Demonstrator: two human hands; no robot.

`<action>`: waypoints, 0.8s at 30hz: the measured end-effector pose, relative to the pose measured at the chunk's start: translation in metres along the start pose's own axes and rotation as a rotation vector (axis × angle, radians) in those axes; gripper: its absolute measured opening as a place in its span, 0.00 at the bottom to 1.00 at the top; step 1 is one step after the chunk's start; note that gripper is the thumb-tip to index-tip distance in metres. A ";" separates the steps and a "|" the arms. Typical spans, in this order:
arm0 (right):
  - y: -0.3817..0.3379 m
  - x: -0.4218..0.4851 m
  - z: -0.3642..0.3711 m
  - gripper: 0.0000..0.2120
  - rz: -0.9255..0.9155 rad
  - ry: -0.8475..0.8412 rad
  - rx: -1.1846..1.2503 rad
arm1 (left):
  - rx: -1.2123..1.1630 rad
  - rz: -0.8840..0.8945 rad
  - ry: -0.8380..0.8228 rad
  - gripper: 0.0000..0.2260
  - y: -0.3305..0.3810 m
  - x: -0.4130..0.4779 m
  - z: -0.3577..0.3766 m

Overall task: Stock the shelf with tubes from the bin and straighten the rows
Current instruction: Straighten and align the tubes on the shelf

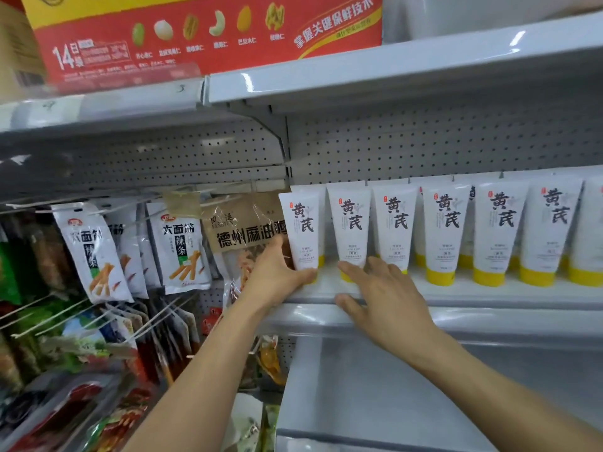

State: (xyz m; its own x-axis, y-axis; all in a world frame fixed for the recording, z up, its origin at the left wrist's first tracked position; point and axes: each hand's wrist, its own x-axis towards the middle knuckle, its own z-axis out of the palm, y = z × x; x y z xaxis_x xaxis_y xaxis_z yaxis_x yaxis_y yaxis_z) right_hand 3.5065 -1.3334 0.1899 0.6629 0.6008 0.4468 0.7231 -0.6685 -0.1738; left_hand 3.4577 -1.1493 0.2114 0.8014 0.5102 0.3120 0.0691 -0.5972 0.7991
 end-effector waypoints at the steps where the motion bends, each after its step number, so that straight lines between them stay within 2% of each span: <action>1: -0.003 0.001 0.001 0.27 0.016 -0.004 -0.020 | -0.010 -0.001 -0.001 0.30 -0.002 0.001 0.000; 5: -0.007 0.002 0.004 0.31 0.058 -0.040 -0.073 | -0.035 0.016 -0.020 0.27 -0.003 0.001 0.001; 9: -0.009 0.003 0.004 0.43 0.092 -0.033 -0.060 | -0.028 0.031 -0.038 0.26 -0.002 0.002 0.001; 24: -0.010 0.007 -0.001 0.46 0.098 -0.093 0.036 | -0.006 0.042 -0.087 0.27 0.002 0.003 -0.001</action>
State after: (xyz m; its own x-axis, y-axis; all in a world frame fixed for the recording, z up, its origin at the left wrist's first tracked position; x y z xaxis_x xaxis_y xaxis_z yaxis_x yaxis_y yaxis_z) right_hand 3.5041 -1.3230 0.1962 0.7448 0.5724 0.3429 0.6592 -0.7110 -0.2448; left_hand 3.4595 -1.1484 0.2148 0.8523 0.4290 0.2993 0.0312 -0.6128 0.7896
